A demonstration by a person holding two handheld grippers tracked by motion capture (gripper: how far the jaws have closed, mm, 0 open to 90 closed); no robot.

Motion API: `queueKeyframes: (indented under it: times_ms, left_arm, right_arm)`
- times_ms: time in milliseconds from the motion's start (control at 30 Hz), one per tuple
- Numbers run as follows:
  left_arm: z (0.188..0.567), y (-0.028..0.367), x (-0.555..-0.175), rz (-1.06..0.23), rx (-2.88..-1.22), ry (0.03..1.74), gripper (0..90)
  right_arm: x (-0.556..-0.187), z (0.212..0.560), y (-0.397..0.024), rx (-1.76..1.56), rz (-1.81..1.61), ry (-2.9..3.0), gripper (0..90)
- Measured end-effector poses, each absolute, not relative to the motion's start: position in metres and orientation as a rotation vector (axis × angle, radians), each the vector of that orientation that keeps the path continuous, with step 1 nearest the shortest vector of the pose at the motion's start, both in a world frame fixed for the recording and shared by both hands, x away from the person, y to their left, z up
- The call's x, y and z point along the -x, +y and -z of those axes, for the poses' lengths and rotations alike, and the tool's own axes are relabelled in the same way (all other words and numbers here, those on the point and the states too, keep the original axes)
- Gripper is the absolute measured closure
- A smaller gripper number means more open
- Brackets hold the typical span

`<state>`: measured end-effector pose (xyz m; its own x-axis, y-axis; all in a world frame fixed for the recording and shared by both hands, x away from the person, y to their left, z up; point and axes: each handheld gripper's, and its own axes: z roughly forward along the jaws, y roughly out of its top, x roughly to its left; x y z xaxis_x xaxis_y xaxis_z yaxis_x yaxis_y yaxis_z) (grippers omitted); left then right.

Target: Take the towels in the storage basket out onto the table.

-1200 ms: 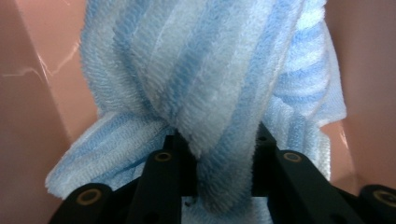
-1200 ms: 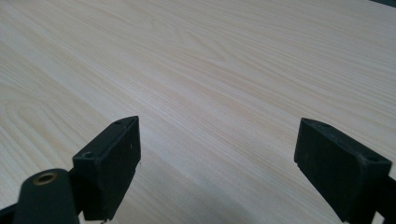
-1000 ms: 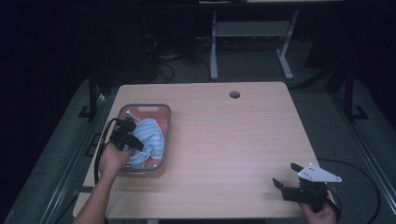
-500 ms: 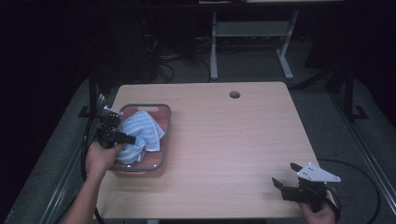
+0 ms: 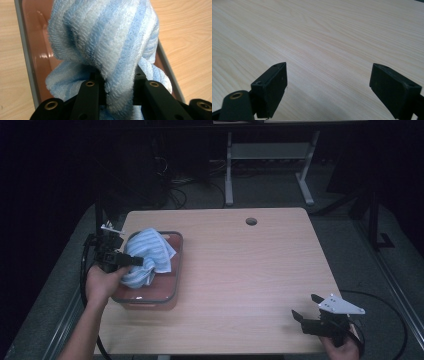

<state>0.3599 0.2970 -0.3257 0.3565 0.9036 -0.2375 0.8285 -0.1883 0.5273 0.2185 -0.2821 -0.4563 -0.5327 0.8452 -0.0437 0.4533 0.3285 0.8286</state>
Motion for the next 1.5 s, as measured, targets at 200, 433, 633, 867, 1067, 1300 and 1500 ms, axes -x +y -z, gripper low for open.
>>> queueKeyframes:
  times_ms: [200,433,633,867,1067,1300,1500]
  left_arm:
    - [0.314,0.292,-0.361,-0.167,-2.036,1.465,74.1]
    - [0.302,0.288,-0.36,-0.178,-2.031,1.44,74.1]
    - [0.295,0.287,-0.359,-0.19,-2.035,1.417,74.0]
    - [0.289,0.282,-0.359,-0.188,-2.028,1.4,74.0]
    - [0.285,0.271,-0.359,-0.181,-2.045,1.368,74.0]
    - [0.279,0.263,-0.36,-0.182,-2.045,1.347,74.0]
    - [0.278,0.253,-0.362,-0.169,-2.055,1.313,74.0]
  right_arm:
    - [-0.22,0.456,-0.282,-1.14,-1.099,2.124,14.1]
    - [-0.22,0.456,-0.284,-1.143,-1.1,2.118,14.2]
    - [-0.221,0.456,-0.283,-1.141,-1.098,2.123,14.1]
    - [-0.221,0.456,-0.283,-1.135,-1.102,2.119,14.1]
    - [-0.22,0.455,-0.284,-1.138,-1.105,2.113,14.2]
    - [-0.221,0.455,-0.285,-1.141,-1.106,2.114,14.1]
    - [-0.222,0.455,-0.285,-1.134,-1.105,2.115,14.1]
